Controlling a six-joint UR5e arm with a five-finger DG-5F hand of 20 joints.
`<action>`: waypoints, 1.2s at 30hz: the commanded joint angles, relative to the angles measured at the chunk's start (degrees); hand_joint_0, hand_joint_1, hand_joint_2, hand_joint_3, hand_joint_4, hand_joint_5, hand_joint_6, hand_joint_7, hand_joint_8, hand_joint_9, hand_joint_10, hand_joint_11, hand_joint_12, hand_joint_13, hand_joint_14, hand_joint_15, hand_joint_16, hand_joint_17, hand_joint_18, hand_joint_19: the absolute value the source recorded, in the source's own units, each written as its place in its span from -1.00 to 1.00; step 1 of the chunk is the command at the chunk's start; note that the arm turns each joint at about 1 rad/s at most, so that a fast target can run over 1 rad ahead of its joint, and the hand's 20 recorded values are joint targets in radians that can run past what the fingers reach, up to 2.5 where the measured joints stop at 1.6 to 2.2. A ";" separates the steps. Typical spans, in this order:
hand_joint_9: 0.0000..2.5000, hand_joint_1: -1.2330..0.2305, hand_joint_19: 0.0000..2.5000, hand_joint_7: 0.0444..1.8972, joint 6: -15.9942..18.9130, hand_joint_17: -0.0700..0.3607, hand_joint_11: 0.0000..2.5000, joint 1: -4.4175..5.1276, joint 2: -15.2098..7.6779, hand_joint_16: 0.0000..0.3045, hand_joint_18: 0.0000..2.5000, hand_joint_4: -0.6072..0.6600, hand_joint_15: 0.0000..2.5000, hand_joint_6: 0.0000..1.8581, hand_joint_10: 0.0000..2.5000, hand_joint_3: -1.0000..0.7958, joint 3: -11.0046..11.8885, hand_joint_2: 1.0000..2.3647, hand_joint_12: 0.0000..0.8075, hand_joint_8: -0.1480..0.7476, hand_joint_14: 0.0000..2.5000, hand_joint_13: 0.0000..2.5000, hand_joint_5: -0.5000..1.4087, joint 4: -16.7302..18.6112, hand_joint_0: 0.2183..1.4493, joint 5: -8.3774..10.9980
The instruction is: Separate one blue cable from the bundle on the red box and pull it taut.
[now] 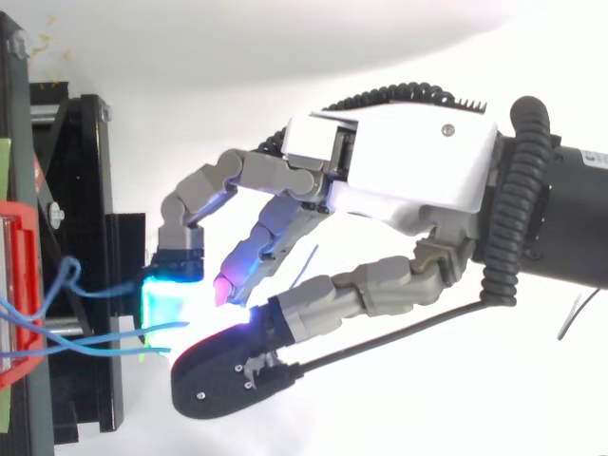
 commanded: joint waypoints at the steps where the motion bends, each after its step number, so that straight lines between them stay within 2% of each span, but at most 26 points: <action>1: -0.17 -0.46 -0.61 0.03 -0.03 -0.27 -0.65 0.06 0.04 -0.75 -0.41 -0.09 -0.64 -0.02 -0.99 -0.18 0.00 -0.98 -0.23 -0.21 -0.98 -0.31 -0.59 -0.12 -0.32 -0.04; 7: -0.18 -0.50 -0.62 -0.02 -0.03 -0.29 -0.64 0.06 0.04 -0.76 -0.40 -0.17 -0.65 0.00 -0.99 -0.27 0.00 -0.98 -0.25 -0.23 -0.98 -0.31 -0.60 -0.12 -0.24 -0.04; 10: -0.17 -0.51 -0.63 0.00 -0.03 -0.29 -0.64 0.06 0.04 -0.76 -0.39 -0.22 -0.65 0.00 -0.99 -0.30 0.00 -0.98 -0.26 -0.25 -0.99 -0.31 -0.60 -0.12 -0.21 -0.04; 13: -0.18 -0.52 -0.63 0.02 -0.03 -0.29 -0.65 0.15 0.04 -0.76 -0.39 -0.35 -0.66 0.01 -0.99 -0.34 0.00 -0.99 -0.26 -0.25 -0.99 -0.31 -0.61 -0.12 -0.14 0.05; 15: -0.18 -0.54 -0.64 0.10 -0.03 -0.30 -0.65 0.15 0.04 -0.77 -0.39 -0.46 -0.66 0.01 -0.99 -0.44 0.00 -1.00 -0.27 -0.25 -0.98 -0.31 -0.61 -0.21 -0.08 0.05; 19: -0.18 -0.55 -0.65 0.11 -0.03 -0.31 -0.65 0.24 0.13 -0.77 -0.38 -0.49 -0.66 0.02 -0.99 -0.44 0.00 -1.00 -0.27 -0.25 -0.99 -0.31 -0.60 -0.21 -0.08 0.05; 20: -0.16 -0.56 -0.65 0.15 -0.03 -0.31 -0.65 0.15 0.04 -0.77 -0.37 -0.44 -0.65 0.02 -0.99 -0.44 0.00 -1.00 -0.28 -0.25 -0.98 -0.29 -0.60 -0.21 -0.12 0.05; 22: -0.15 -0.57 -0.64 0.11 -0.03 -0.31 -0.65 0.15 0.04 -0.77 -0.37 -0.38 -0.65 0.02 -0.99 -0.44 0.00 -1.00 -0.28 -0.25 -0.98 -0.28 -0.59 -0.21 -0.17 0.05; 24: -0.13 -0.55 -0.62 0.02 -0.03 -0.31 -0.64 0.24 0.04 -0.77 -0.36 -0.15 -0.63 -0.01 -0.99 -0.44 0.00 -1.00 -0.28 -0.25 -0.98 -0.26 -0.57 -0.21 -0.38 -0.04; 25: -0.13 -0.54 -0.62 0.01 -0.03 -0.31 -0.64 0.15 0.04 -0.77 -0.36 -0.12 -0.63 -0.01 -0.99 -0.44 0.00 -1.00 -0.27 -0.25 -0.98 -0.26 -0.57 -0.21 -0.42 -0.04; 28: -0.11 -0.50 -0.62 -0.01 -0.03 -0.25 -0.66 0.15 0.04 -0.73 -0.33 -0.08 -0.63 -0.03 -0.99 -0.44 0.00 -1.00 -0.20 -0.22 -0.98 -0.24 -0.55 -0.30 -0.58 -0.04; 29: -0.10 -0.38 -0.63 0.00 -0.03 -0.19 -0.69 0.06 0.04 -0.69 -0.29 -0.08 -0.64 -0.04 -0.99 -0.44 -0.09 -1.00 -0.12 -0.15 -0.99 -0.23 -0.54 -0.30 -0.68 -0.04; 34: -0.09 -0.15 -0.63 -0.01 -0.30 -0.13 -0.71 -0.02 0.04 -0.66 -0.26 -0.10 -0.65 -0.07 -0.99 -0.44 -0.09 -1.00 -0.08 -0.11 -0.99 -0.22 -0.54 -0.74 -0.74 -0.04; 36: -0.09 -0.11 -0.63 -0.03 -0.30 -0.13 -0.72 -0.02 0.04 -0.66 -0.27 -0.08 -0.65 -0.08 -0.99 -0.44 -0.17 -1.00 -0.08 -0.11 -0.99 -0.23 -0.54 -0.91 -0.73 -0.04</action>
